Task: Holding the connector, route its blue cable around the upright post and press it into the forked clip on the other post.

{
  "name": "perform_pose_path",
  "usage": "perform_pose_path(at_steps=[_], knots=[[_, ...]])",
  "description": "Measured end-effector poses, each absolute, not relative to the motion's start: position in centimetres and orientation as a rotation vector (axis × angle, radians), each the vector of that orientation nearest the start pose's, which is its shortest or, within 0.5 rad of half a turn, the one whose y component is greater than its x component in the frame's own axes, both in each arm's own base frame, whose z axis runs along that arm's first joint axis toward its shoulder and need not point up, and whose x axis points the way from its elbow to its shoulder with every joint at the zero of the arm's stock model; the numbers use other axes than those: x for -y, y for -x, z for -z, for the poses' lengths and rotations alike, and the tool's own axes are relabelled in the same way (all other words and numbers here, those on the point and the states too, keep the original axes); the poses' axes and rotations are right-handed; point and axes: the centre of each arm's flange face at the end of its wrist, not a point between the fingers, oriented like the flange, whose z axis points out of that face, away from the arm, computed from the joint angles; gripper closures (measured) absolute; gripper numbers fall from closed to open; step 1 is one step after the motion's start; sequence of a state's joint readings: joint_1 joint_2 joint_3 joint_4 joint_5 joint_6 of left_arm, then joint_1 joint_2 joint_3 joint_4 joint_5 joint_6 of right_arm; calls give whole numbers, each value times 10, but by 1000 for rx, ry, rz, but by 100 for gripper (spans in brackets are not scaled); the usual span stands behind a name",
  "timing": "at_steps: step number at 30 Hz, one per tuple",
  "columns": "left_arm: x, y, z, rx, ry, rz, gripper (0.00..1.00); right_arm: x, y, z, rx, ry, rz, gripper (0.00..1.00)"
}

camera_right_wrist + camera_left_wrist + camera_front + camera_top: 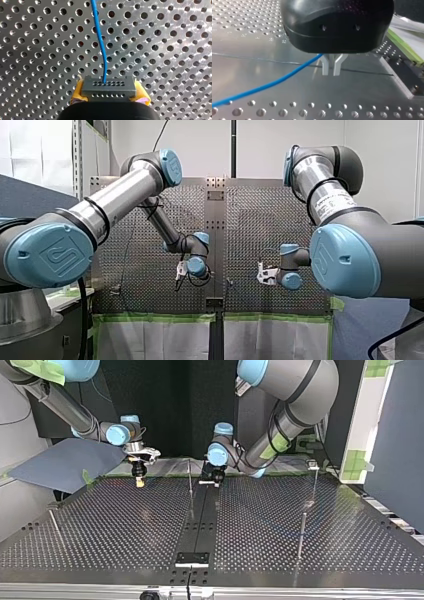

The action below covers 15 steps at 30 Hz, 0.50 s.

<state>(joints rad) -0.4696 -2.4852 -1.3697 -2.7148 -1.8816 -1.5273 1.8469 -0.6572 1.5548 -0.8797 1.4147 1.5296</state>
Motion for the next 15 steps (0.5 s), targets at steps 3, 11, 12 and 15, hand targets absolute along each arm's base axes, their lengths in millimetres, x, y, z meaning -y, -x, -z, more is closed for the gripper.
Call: perform_pose_path(at_steps=[3,11,12,15], knots=[[409,-572,-43,-1830,-268,8,27,611,-328,-14,949,-1548,-1482,100],[411,-565,-41,-1862,-286,15,0,610,-328,-12,952,-1555,-1480,100],[411,-564,-40,-1868,-287,20,0,610,-328,-12,953,-1556,-1479,100],[411,-562,-39,-1888,-299,36,0,610,-328,-11,956,-1559,-1477,100]])
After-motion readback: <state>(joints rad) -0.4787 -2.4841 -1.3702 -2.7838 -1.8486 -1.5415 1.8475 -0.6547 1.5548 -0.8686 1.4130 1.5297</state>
